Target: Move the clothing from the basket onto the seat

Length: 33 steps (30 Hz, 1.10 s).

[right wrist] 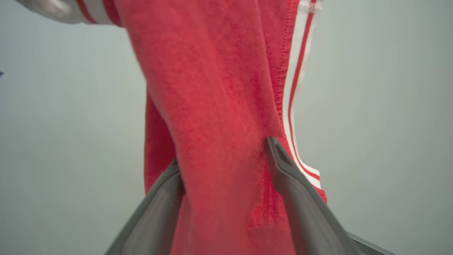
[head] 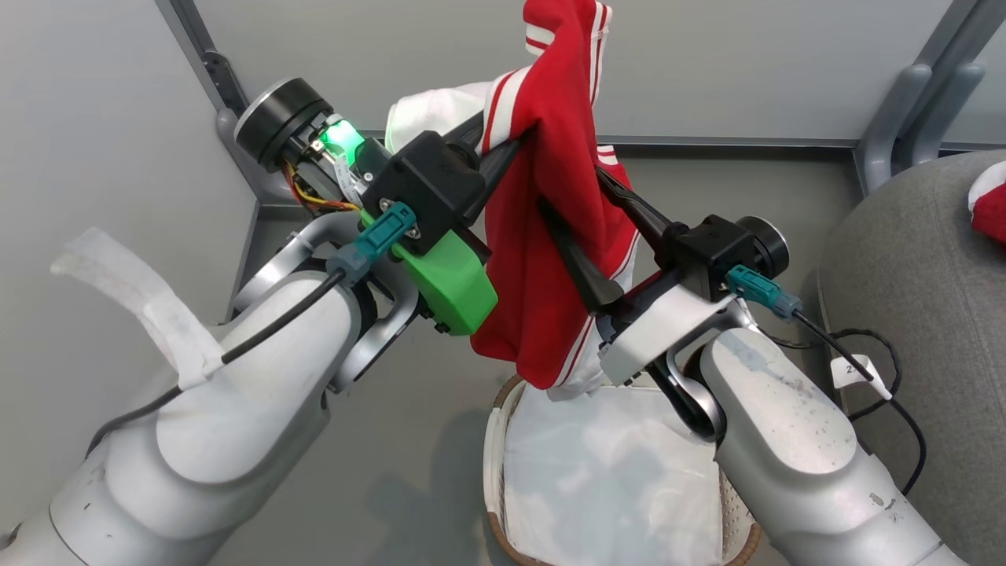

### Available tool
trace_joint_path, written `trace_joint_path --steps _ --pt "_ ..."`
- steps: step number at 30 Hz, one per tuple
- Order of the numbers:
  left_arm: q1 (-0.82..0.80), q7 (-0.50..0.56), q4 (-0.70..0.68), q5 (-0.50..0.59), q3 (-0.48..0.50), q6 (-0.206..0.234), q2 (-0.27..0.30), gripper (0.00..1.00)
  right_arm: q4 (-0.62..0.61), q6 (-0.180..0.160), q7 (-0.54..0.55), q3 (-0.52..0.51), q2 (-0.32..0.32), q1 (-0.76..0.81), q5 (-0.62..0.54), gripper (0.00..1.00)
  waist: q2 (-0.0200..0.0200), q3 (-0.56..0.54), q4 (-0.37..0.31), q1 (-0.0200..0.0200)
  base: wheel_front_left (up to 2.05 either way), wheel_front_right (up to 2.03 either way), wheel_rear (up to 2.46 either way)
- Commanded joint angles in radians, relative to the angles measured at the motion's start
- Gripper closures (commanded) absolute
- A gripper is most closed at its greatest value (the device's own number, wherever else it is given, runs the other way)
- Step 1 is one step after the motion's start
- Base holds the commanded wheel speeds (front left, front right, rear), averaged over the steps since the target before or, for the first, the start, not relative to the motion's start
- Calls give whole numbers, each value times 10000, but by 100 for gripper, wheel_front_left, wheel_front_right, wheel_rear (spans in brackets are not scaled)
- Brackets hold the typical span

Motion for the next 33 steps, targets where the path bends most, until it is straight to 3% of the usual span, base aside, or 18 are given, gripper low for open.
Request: trace_joint_path --steps 1,3,9,10,11,12,13,20,33 --pt "158 -58 -137 -41 -5 65 62 100 152 -11 -18 -24 -36 -112 7 72 119 10 43 1 0 0 0" --pt "276 -89 -287 -70 -43 65 106 100 326 -11 -16 -8 -36 -203 35 100 119 29 70 1 0 0 0" --pt "806 -375 -441 -363 128 228 328 98 456 -11 -18 -128 -39 -259 105 100 119 87 0 1 0 0 0" --pt "910 -461 -424 -408 164 271 364 70 448 -11 -18 -160 -37 -254 94 100 119 95 -29 1 0 0 0" --pt "1085 -597 -383 -515 227 330 404 60 430 -11 -18 -205 -37 -246 65 100 119 105 -66 1 0 0 0" --pt "1212 -713 -334 -549 283 385 445 11 421 -11 -18 -239 -37 -233 37 100 119 112 -97 1 0 0 0" --pt "1387 -870 -257 -593 357 469 503 0 402 -12 -18 -308 -37 -222 -5 100 119 128 -139 1 0 0 0" --pt "2656 -2180 622 -918 596 779 678 0 337 -11 -18 -946 -36 -129 -421 100 119 229 -403 1 0 0 0" --pt "4226 -3634 2521 -1583 1089 883 111 0 488 -11 -18 -2775 -33 16 -1287 100 119 734 -1287 1 0 0 0"
